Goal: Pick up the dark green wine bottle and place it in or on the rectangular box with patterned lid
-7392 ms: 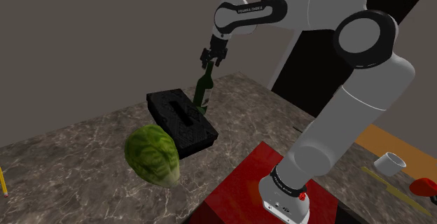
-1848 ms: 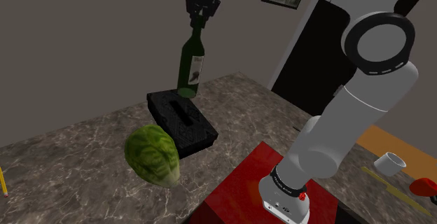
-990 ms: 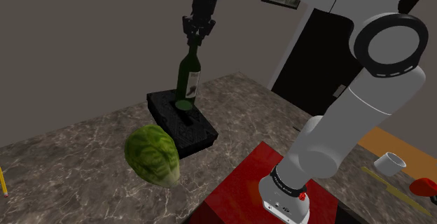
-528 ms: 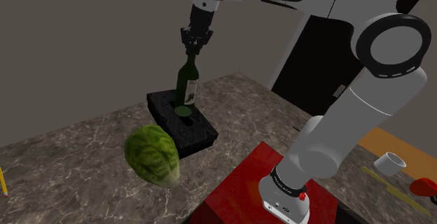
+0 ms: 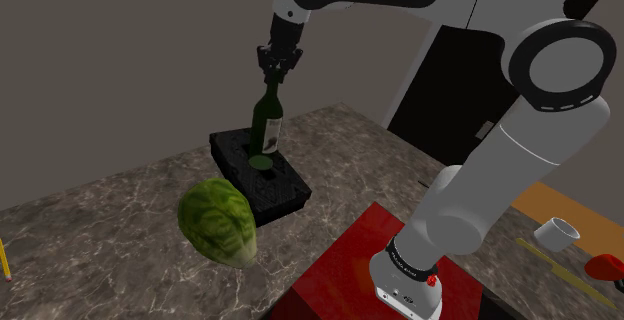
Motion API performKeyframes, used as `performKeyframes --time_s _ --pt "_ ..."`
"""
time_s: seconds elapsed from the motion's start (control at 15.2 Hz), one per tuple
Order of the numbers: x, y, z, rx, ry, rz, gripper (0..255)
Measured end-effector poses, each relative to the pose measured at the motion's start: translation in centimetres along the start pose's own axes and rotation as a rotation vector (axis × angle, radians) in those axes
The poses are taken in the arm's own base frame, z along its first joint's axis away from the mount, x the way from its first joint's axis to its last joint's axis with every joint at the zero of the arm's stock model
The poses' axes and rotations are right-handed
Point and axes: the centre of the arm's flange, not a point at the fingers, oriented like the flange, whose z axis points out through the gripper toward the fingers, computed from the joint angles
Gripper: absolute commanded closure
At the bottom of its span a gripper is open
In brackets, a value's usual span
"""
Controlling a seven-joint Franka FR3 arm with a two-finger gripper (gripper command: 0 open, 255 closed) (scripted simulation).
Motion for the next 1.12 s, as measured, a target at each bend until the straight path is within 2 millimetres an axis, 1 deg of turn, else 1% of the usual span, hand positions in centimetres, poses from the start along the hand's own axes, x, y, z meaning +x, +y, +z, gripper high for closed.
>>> performKeyframes --time_s 0.07,0.13,0.53,0.59,0.79,0.86,1.12 --pt "0.0 0.0 0.0 0.0 0.0 0.0 255" --pt "0.0 0.0 0.0 0.0 0.0 0.0 0" --pt "0.0 0.0 0.0 0.0 0.001 0.0 0" --pt "-0.1 0.1 -0.6 0.0 0.001 0.0 0" --pt "0.0 0.0 -3.9 0.0 0.002 0.0 0" --pt "0.0 0.0 -4.5 0.0 0.002 0.0 0" --pt "0.0 0.0 -5.0 0.0 0.001 0.0 0"
